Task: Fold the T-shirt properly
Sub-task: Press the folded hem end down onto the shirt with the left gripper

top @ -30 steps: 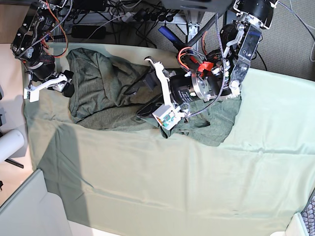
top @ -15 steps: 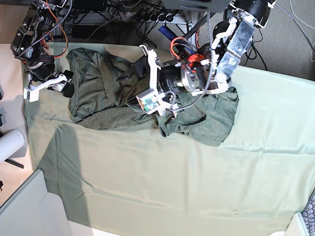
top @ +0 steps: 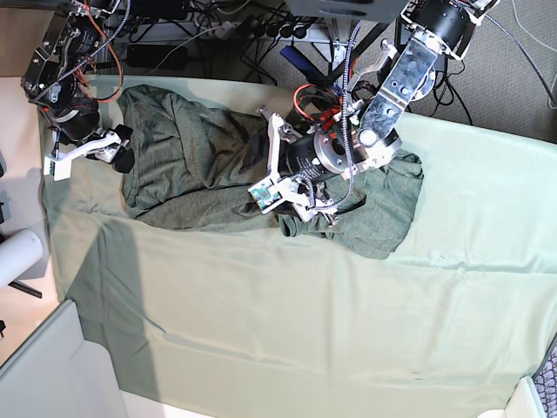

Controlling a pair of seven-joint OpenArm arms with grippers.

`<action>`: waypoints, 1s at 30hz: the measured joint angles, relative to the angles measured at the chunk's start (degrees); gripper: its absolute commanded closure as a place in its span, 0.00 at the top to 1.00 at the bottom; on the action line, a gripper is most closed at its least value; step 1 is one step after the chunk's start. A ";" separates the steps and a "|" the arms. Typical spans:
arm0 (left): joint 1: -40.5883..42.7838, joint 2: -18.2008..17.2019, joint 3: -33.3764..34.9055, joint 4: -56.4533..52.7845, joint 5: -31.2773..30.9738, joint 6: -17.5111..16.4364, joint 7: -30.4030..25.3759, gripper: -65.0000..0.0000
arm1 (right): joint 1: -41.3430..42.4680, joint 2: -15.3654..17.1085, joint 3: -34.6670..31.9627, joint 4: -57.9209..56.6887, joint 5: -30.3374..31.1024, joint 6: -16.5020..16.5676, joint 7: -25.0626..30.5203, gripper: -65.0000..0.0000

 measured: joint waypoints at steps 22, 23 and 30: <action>-2.19 -6.36 20.61 6.23 26.62 30.77 9.42 0.57 | 0.31 -0.02 -0.09 0.00 -0.02 0.00 1.31 0.67; -2.40 -6.49 20.46 6.23 26.16 30.88 9.60 0.57 | 0.28 0.00 -0.09 0.00 -0.04 0.00 1.29 0.67; -1.88 -7.13 18.36 8.37 27.41 35.41 10.21 0.57 | 0.46 0.09 -0.09 -0.04 -0.07 0.00 1.31 0.67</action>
